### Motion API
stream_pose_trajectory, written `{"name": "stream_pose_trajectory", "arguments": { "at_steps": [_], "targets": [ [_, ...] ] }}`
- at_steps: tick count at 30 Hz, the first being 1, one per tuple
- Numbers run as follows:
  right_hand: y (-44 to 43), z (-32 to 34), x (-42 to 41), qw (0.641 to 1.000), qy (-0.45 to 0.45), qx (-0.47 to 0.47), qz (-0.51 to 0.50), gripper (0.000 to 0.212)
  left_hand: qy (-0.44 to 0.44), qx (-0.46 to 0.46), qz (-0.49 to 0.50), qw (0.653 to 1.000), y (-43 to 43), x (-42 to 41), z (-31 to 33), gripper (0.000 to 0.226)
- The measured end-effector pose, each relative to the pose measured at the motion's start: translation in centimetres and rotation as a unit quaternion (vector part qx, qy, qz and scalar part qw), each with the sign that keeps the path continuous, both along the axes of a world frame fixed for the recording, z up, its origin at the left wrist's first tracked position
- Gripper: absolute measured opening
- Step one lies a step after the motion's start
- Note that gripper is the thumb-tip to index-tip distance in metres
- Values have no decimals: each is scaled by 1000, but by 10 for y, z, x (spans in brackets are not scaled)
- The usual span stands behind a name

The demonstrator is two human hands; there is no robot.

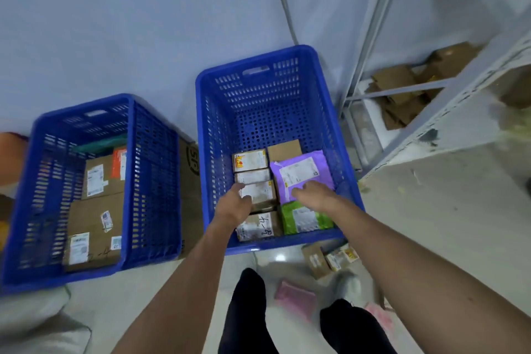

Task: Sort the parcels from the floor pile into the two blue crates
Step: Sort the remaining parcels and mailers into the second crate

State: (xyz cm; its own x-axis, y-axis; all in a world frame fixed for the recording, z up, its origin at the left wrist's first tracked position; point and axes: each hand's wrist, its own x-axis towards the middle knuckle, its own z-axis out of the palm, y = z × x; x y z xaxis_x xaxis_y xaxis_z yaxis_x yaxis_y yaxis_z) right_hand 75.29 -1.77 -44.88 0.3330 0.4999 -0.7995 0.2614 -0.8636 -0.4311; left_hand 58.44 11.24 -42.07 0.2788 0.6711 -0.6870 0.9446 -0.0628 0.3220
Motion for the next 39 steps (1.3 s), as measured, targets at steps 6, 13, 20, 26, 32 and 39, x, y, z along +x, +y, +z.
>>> {"name": "stream_pose_trajectory", "arguments": {
  "at_steps": [6,13,20,26,32,39],
  "targets": [
    [-55,57,8,998,-53,41,13,46,-60,27,31,997,-53,-7,68,44],
    [-112,94,-16,995,-84,46,17,44,-91,61,5,994,-95,-38,107,41],
    [-197,93,-69,991,-120,45,-40,45,-123,53,-22,991,-146,-94,99,33],
    [-282,100,-134,988,-134,-14,-70,48,-144,9,-41,989,-207,-136,63,27],
    [-370,73,-176,983,-95,-45,-149,44,-115,-62,-98,987,-280,-163,38,28],
    [-445,1,-178,974,-68,-88,-195,42,-99,-125,-155,975,-346,-139,-17,32]
  ]
}}
